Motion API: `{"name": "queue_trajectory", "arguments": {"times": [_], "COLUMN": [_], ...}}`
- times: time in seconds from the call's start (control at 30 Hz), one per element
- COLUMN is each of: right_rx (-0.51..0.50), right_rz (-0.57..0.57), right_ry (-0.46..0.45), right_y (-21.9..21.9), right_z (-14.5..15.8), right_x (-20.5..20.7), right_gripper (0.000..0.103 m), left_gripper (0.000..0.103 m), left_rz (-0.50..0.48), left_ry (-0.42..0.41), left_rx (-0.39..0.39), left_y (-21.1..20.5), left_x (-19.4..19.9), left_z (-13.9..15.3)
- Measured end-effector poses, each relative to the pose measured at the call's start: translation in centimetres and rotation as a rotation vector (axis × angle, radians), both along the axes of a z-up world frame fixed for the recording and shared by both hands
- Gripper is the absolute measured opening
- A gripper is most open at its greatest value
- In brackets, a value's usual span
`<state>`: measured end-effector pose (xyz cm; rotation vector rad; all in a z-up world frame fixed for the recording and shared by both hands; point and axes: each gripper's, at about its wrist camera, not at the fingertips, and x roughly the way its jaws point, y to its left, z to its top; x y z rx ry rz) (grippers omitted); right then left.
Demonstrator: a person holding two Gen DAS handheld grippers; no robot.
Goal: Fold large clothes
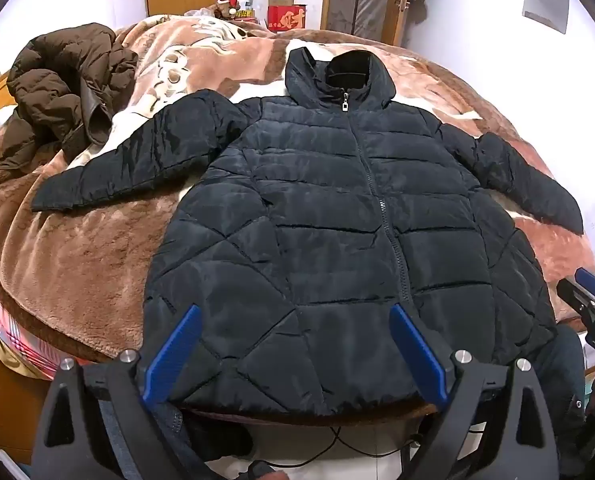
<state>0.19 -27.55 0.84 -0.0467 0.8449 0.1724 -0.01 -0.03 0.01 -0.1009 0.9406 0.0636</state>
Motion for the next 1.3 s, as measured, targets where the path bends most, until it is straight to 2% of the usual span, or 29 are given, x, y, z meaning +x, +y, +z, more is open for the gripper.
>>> {"name": "queue_trajectory", "arguments": {"times": [1.3], "right_rx": [-0.01], "right_rz": [-0.012], "right_ry": [0.033], "right_y": [-0.01], "right_z": [-0.71], "right_x": [0.21], "right_gripper": [0.071], "left_gripper": [0.096], "left_rz": [0.017], "left_ry": [0.02], "left_rx": [0.012], "left_y": [0.34], "left_x": [0.11], "left_z": [-0.7]}}
